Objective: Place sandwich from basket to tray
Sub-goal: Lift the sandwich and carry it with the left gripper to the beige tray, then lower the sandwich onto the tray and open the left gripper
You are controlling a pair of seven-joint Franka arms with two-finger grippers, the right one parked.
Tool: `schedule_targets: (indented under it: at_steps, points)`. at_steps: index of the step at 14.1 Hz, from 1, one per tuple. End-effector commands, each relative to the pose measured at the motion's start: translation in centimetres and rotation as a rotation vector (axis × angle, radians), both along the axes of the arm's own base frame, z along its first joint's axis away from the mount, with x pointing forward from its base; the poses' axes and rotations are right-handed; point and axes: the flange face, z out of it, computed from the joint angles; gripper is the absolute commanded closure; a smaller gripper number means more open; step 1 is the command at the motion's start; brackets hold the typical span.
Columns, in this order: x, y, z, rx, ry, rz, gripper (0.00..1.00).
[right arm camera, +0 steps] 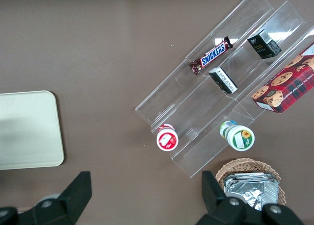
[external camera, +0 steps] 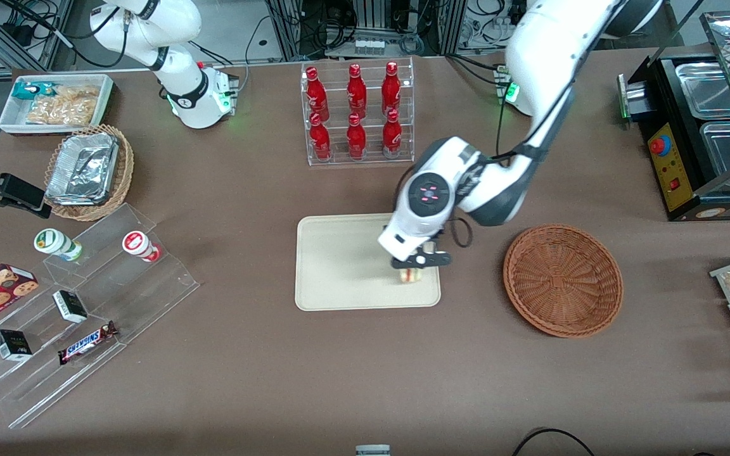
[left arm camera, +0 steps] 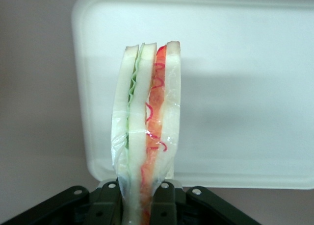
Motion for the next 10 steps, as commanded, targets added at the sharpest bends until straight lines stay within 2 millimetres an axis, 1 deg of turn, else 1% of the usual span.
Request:
schedule_targets:
  at_steps: [1,2,5,6,7,9,10]
  points:
    - [0.7,-2.5,-1.3,-0.004,-0.003,0.024,0.78]
    - [0.4,-2.9,-2.1,0.001,0.003,0.018,0.78]
    - [0.1,-3.6,-3.3,-0.014,-0.007,0.016,0.73]
    - [-0.5,-4.3,-3.4,-0.014,-0.007,0.002,0.73]
    - [-0.8,-4.6,-3.6,-0.013,-0.006,-0.004,0.73]
    - [-0.7,-4.7,-3.5,-0.019,-0.009,-0.003,0.71]
    - [-0.7,-4.8,-3.3,-0.024,-0.013,-0.005,0.69]
